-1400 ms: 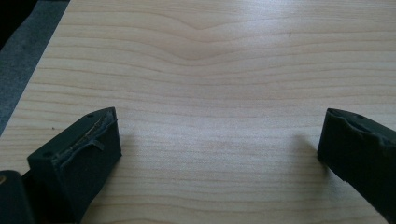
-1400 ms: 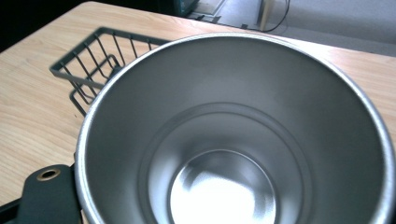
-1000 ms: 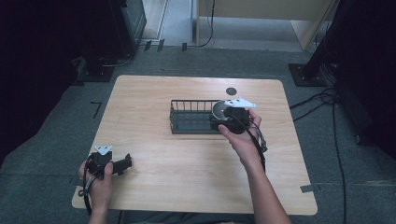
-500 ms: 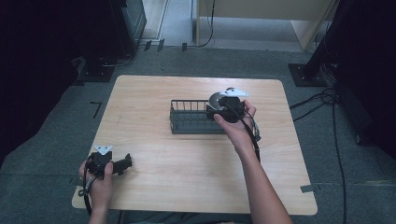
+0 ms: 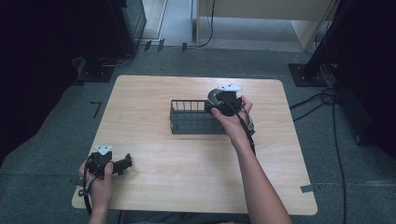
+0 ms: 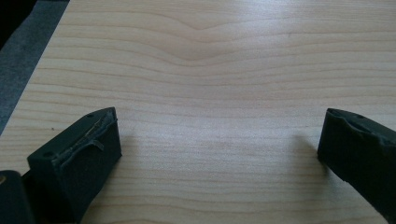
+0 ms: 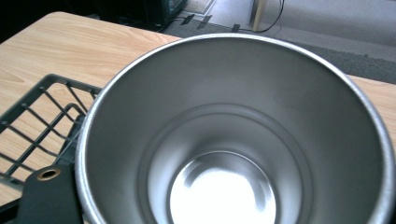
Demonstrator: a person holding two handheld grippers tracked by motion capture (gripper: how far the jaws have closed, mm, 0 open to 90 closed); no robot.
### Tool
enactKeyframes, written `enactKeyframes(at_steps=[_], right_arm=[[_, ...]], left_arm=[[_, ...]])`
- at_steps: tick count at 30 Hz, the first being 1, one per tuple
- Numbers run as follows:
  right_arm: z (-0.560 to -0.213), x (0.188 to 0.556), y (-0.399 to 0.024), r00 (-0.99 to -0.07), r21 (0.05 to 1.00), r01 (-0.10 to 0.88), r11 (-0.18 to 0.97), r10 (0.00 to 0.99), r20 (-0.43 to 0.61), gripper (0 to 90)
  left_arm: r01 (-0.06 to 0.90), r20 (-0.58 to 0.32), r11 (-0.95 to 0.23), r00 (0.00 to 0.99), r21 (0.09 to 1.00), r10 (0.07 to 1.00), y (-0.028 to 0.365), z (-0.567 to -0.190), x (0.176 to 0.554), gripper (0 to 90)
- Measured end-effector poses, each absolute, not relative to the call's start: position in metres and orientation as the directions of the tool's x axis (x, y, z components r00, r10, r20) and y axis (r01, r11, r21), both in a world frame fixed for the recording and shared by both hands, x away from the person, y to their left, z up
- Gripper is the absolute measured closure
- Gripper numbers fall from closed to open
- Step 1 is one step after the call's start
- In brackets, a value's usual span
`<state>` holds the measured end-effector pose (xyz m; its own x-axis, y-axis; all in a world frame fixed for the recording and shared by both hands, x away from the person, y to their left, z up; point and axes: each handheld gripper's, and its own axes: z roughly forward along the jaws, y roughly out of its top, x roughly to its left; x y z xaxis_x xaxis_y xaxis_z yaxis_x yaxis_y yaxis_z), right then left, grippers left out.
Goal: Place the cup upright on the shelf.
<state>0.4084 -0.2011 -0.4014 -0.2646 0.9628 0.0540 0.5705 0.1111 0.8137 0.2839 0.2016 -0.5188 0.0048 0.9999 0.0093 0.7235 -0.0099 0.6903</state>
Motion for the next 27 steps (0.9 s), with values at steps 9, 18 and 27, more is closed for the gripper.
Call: enactKeyframes(at_steps=[9, 18, 27], right_arm=[[-0.417, 0.419, -0.195, -0.261, 0.799, 0.591, 0.113, 0.964, 0.056, 16.7], [-0.428, 0.422, -0.188, -0.268, 0.775, 0.619, 0.124, 0.961, 0.06, 16.7], [-0.437, 0.421, -0.186, -0.284, 0.744, 0.651, 0.152, 0.957, 0.052, 16.6]], left_arm=[[0.723, 0.009, -0.01, 0.005, 0.69, 1.0, 0.202, -0.519, 0.284, 0.0], [0.724, 0.01, -0.009, 0.004, 0.69, 1.0, 0.201, -0.519, 0.284, 0.0], [0.724, 0.01, -0.01, 0.004, 0.69, 1.0, 0.201, -0.519, 0.284, 0.0]])
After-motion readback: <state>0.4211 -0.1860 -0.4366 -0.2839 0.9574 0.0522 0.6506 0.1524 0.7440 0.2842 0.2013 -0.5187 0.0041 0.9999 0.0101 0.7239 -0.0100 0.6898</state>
